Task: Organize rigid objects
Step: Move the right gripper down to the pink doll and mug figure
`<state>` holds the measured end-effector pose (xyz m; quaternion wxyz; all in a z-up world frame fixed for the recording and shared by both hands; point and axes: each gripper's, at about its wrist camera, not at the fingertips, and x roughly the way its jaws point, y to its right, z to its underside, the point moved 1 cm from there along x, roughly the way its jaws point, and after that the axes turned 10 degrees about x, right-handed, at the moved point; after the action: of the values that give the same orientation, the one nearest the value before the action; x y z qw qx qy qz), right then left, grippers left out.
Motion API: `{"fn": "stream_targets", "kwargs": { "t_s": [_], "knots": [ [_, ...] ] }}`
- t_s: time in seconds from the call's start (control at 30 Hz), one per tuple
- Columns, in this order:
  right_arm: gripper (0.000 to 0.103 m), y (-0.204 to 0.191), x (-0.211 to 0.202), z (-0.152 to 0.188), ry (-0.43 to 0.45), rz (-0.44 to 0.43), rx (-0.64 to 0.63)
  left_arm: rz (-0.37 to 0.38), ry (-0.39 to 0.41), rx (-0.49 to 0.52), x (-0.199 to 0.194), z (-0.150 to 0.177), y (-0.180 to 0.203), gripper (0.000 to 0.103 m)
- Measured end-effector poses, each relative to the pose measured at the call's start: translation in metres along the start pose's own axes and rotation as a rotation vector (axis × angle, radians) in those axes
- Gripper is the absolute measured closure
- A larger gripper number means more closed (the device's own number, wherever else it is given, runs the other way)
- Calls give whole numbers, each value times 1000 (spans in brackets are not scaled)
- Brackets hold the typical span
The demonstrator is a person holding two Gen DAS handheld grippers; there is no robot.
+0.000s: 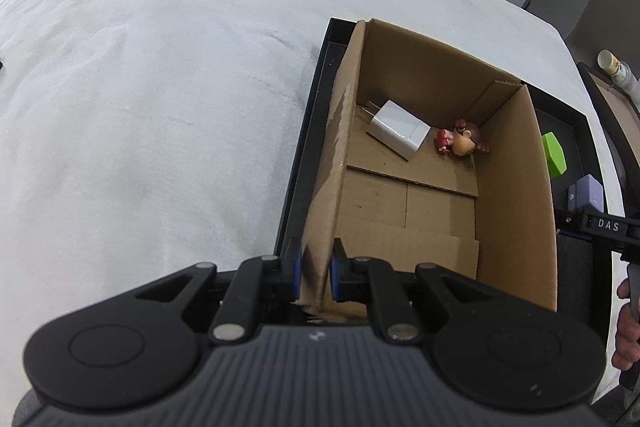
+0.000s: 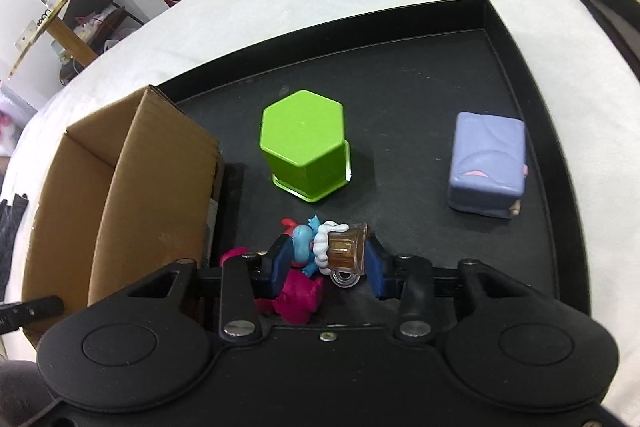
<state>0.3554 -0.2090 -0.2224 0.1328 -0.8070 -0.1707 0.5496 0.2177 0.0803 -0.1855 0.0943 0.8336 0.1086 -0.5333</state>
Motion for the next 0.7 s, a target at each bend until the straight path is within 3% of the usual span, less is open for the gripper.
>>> {"fn": "stream_targets", "kwargs": {
  "t_s": [0.53, 0.63, 0.7],
  "knots": [
    [61, 29, -26, 16, -12, 132, 84, 1, 4, 2, -2, 2, -2, 90],
    [51, 31, -27, 15, -5, 130, 107, 3, 3, 2, -2, 2, -2, 91],
    [37, 32, -30, 16, 1, 127, 113, 4, 3, 3, -2, 2, -2, 91]
  ]
}}
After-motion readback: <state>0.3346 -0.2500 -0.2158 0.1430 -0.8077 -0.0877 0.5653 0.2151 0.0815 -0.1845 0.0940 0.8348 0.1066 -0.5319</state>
